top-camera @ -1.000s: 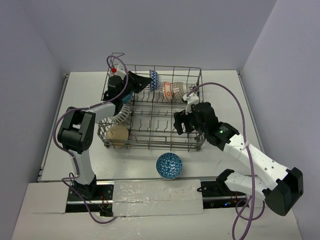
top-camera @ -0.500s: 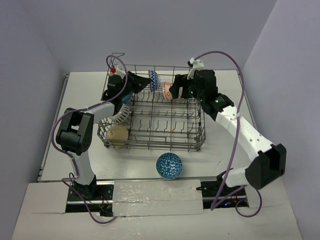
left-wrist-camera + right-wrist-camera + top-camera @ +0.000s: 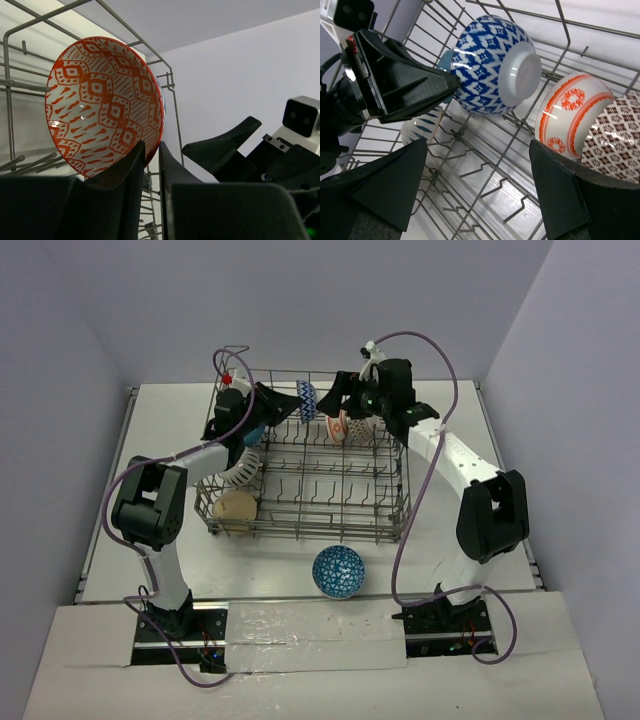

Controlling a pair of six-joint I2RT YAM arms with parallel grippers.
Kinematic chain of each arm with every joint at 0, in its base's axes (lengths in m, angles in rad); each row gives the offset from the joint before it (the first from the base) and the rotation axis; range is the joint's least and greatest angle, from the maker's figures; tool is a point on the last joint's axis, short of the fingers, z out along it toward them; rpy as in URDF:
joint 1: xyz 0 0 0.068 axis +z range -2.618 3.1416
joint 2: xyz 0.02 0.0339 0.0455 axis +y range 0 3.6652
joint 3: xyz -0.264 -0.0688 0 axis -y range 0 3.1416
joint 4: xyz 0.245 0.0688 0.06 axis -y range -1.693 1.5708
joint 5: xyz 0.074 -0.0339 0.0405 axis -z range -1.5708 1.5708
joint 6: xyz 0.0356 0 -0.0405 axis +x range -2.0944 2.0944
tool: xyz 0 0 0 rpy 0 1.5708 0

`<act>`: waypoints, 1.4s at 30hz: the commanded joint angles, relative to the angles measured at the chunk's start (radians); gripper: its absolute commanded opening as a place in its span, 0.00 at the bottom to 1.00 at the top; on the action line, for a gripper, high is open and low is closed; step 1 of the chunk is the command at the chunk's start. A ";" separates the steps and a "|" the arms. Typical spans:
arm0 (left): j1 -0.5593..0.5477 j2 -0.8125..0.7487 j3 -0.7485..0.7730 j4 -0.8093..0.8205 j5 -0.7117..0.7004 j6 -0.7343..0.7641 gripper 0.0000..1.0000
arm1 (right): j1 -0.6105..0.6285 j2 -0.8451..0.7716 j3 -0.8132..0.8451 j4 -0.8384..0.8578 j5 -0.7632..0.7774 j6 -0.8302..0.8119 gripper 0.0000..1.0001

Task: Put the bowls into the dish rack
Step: Insert the bowl into the dish rack.

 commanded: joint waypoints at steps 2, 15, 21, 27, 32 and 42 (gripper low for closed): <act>0.022 -0.027 0.013 -0.092 0.022 0.030 0.19 | -0.024 0.037 0.100 0.071 -0.084 0.030 0.90; 0.031 -0.027 0.010 -0.108 0.031 0.036 0.19 | -0.037 0.188 0.233 0.093 -0.158 0.042 0.90; 0.033 -0.020 0.005 -0.103 0.041 0.036 0.19 | -0.039 0.231 0.264 0.093 -0.186 0.052 0.90; 0.033 -0.019 0.007 -0.111 0.048 0.041 0.19 | -0.039 0.269 0.288 0.110 -0.207 0.072 0.90; 0.034 -0.017 0.010 -0.120 0.050 0.046 0.19 | -0.039 0.284 0.285 0.151 -0.233 0.095 0.90; 0.036 -0.013 0.008 -0.129 0.057 0.055 0.19 | -0.039 0.315 0.290 0.203 -0.276 0.142 0.90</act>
